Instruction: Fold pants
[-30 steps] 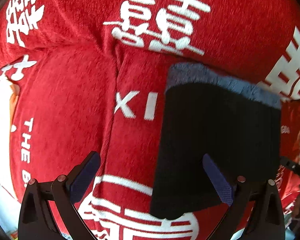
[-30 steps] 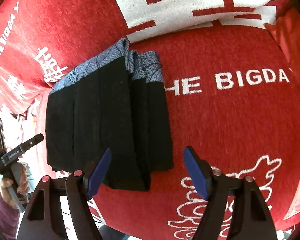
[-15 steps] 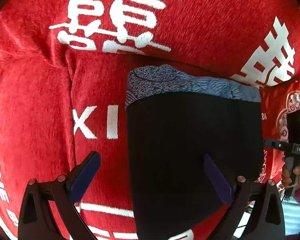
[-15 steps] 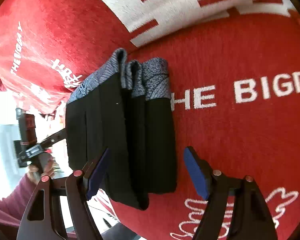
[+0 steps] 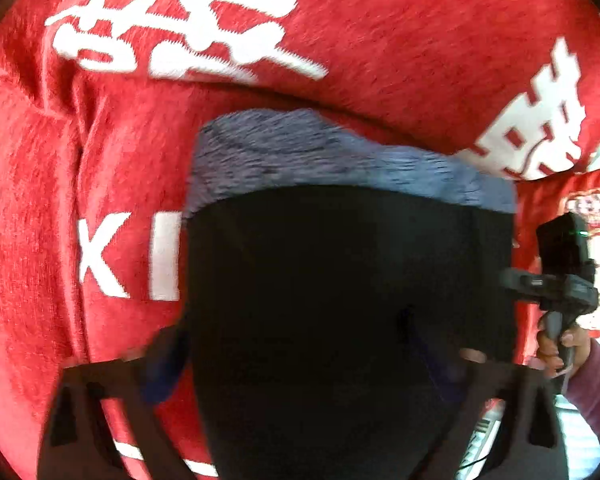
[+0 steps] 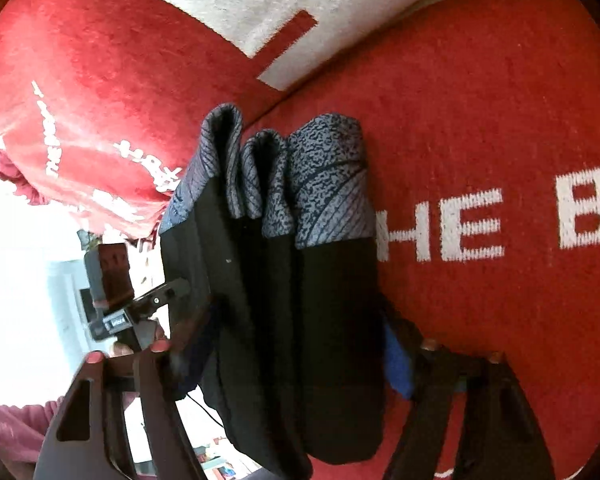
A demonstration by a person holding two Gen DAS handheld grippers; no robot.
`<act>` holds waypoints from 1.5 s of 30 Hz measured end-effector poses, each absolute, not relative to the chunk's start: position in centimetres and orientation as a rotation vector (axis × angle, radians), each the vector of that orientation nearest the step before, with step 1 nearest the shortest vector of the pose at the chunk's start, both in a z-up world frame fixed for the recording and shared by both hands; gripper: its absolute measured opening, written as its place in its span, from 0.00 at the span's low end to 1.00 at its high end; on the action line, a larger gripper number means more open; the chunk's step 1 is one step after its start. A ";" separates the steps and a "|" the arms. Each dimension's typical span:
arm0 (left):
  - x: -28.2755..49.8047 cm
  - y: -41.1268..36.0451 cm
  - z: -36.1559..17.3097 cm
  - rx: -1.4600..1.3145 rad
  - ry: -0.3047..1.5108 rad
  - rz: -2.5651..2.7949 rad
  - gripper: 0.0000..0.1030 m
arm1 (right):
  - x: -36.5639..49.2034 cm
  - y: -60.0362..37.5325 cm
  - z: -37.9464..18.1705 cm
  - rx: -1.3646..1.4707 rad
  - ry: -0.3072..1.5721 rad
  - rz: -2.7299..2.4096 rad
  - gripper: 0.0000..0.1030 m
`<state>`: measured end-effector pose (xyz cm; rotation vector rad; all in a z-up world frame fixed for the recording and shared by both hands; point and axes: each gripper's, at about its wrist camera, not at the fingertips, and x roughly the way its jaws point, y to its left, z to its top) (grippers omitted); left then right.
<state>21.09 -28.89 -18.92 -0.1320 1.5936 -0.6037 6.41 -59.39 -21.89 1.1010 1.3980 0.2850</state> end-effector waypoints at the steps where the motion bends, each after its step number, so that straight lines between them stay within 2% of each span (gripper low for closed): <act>1: 20.7 -29.2 -18.3 -0.117 1.577 -0.601 0.73 | 6.4 -59.3 -21.7 1.098 1.401 0.282 0.55; 4: 20.0 -29.7 -16.4 -0.078 1.542 -0.598 0.60 | 6.2 -59.2 -20.4 1.111 1.373 0.302 0.43; 6: 19.5 -29.5 -15.1 -0.082 1.526 -0.595 0.56 | 5.9 -59.4 -19.4 1.137 1.347 0.320 0.39; 16: 14.3 -25.1 -8.9 -0.074 1.507 -0.532 0.56 | 2.7 -55.3 -14.9 1.166 1.292 0.436 0.39; 19: 12.5 -23.1 -8.9 -0.072 1.527 -0.514 0.56 | 1.2 -53.0 -14.8 1.169 1.296 0.448 0.39; 23: 10.8 -20.7 -11.6 -0.049 1.569 -0.506 0.57 | -0.4 -49.9 -16.2 1.130 1.304 0.413 0.39; 24: 10.5 -20.3 -12.6 -0.030 1.576 -0.499 0.61 | -0.7 -49.5 -16.8 1.127 1.313 0.399 0.39; 25: 10.3 -19.6 -13.7 -0.009 1.577 -0.481 0.75 | -0.9 -48.7 -17.6 1.099 1.335 0.373 0.41; 26: 10.2 -18.9 -14.3 -0.012 1.550 -0.471 0.82 | -1.1 -48.1 -18.2 1.031 1.352 0.324 0.43; 28: 10.3 -17.7 -15.2 -0.036 1.520 -0.463 1.00 | -1.1 -47.4 -18.3 0.933 1.344 0.262 0.55; 31: 10.3 -17.4 -15.8 -0.058 1.512 -0.474 1.00 | -1.2 -46.5 -17.9 0.811 1.350 0.146 0.72; 34: 10.3 -17.5 -15.5 -0.043 1.512 -0.459 1.00 | -1.6 -46.7 -16.8 0.705 1.351 0.074 0.73; 37: 10.0 -18.0 -14.2 0.027 1.498 -0.395 1.00 | -2.6 -46.6 -15.6 0.612 1.371 -0.028 0.78; 45: 7.5 -19.2 -10.2 0.200 1.469 -0.348 1.00 | -6.3 -46.2 -13.0 0.639 1.409 -0.192 0.79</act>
